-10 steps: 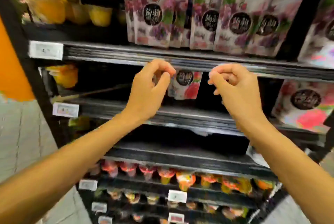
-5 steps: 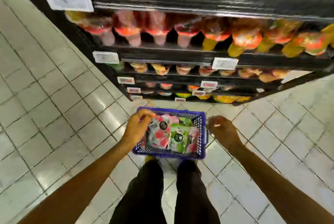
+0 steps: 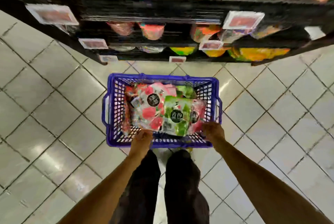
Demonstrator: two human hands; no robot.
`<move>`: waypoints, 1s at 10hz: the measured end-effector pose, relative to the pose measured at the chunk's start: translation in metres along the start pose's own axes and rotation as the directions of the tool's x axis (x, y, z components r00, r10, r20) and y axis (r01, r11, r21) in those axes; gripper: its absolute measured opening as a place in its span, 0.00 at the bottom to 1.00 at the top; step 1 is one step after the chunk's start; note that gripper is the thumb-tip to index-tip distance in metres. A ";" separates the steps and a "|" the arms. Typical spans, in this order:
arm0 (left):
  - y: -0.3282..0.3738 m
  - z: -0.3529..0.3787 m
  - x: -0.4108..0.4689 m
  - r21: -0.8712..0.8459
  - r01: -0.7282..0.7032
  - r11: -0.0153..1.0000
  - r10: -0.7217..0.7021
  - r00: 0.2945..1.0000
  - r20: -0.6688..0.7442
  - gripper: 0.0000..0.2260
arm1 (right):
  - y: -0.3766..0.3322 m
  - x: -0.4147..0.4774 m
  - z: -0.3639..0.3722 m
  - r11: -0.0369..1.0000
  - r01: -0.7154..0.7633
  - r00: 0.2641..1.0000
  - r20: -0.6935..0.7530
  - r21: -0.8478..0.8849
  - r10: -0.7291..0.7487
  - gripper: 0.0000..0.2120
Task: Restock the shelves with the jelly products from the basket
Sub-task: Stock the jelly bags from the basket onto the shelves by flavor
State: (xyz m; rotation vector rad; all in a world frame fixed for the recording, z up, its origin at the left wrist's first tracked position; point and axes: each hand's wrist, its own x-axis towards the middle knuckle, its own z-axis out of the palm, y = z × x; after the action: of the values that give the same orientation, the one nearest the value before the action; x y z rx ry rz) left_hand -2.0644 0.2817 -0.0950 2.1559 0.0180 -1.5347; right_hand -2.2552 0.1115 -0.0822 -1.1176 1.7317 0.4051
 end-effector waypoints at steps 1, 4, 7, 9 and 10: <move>-0.004 0.033 0.043 -0.183 0.085 0.979 -0.081 0.996 0.025 0.08 | 0.018 0.047 0.024 0.999 -0.022 0.999 0.024 -0.048 0.024 0.13; -0.006 0.093 0.146 0.251 -0.228 0.941 0.179 0.963 0.201 0.16 | 0.043 0.146 0.102 0.996 -0.004 1.000 0.014 -0.093 0.005 0.21; -0.030 0.076 0.122 0.024 -0.292 0.956 0.289 0.953 0.095 0.14 | 0.051 0.111 0.108 0.918 0.038 0.967 0.216 0.395 -0.134 0.05; -0.046 0.062 0.101 -0.155 -0.074 0.985 0.094 0.987 0.130 0.12 | 0.042 0.090 0.090 0.899 -0.014 0.888 0.419 0.438 -0.191 0.03; -0.051 0.056 0.098 -0.262 -0.039 0.964 0.028 0.999 -0.046 0.06 | 0.038 0.094 0.091 0.942 0.030 0.946 0.295 0.336 -0.135 0.10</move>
State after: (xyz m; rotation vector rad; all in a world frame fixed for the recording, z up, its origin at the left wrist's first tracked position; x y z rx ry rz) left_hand -2.0928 0.2786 -0.2158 1.9670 0.1882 -1.3822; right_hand -2.2428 0.1487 -0.2125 -0.8309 1.4013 0.2164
